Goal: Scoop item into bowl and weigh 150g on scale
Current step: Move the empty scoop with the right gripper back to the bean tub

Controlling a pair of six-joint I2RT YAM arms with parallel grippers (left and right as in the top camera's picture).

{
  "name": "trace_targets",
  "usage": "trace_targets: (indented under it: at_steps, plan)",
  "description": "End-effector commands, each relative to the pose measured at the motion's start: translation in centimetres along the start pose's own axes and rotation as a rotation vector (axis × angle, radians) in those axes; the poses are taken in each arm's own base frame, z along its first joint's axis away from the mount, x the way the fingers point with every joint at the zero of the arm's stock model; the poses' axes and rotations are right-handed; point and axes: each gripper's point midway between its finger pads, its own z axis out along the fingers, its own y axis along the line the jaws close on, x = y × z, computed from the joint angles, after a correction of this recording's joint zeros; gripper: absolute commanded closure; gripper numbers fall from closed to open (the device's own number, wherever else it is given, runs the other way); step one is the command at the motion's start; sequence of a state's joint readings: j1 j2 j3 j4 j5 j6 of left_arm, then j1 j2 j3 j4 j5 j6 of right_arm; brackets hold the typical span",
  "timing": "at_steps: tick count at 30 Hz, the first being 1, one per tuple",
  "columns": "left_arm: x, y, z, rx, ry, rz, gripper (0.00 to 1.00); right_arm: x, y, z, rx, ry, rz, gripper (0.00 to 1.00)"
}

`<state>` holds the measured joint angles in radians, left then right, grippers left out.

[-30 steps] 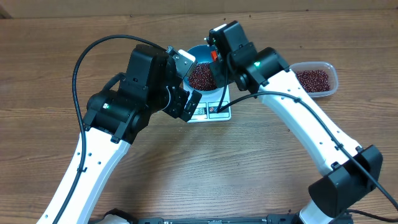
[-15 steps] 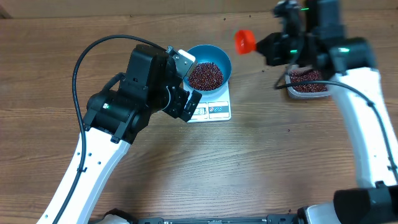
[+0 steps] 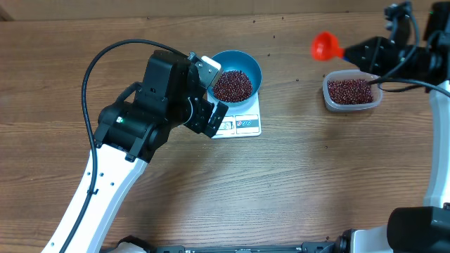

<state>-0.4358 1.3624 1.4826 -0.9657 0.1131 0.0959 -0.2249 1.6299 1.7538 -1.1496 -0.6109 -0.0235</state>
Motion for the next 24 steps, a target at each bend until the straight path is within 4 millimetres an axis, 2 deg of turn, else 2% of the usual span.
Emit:
trace_targets:
  at_steps: [1, 4, 7, 12, 19, 24]
  plan:
    - [-0.2, 0.1, 0.1, 0.005, -0.001, -0.014, 0.01, 0.2, -3.7, -0.8, 0.193, 0.004, 0.017, 0.96]
    - [-0.2, 0.1, 0.1, 0.005, -0.001, -0.014, 0.01, 2.2, -7.1, 0.0, 0.331, 0.074, 0.062, 0.96]
    - [-0.2, 0.1, 0.1, 0.005, -0.001, -0.014, 0.00, 3.7, -9.2, 1.3, 0.391, 0.125, 0.089, 0.96]
    - [-0.2, 0.1, 0.1, 0.005, -0.001, -0.014, 0.01, 4.8, -12.1, 2.9, 0.469, 0.183, 0.118, 0.96]
    - [-0.2, 0.1, 0.1, 0.005, -0.001, -0.014, 0.01, 6.2, -14.4, 5.4, 0.488, 0.264, 0.159, 0.96]
    - [-0.2, 0.1, 0.1, 0.005, -0.001, -0.014, 0.00, 6.7, -16.4, 5.7, 0.581, 0.277, 0.206, 0.96]
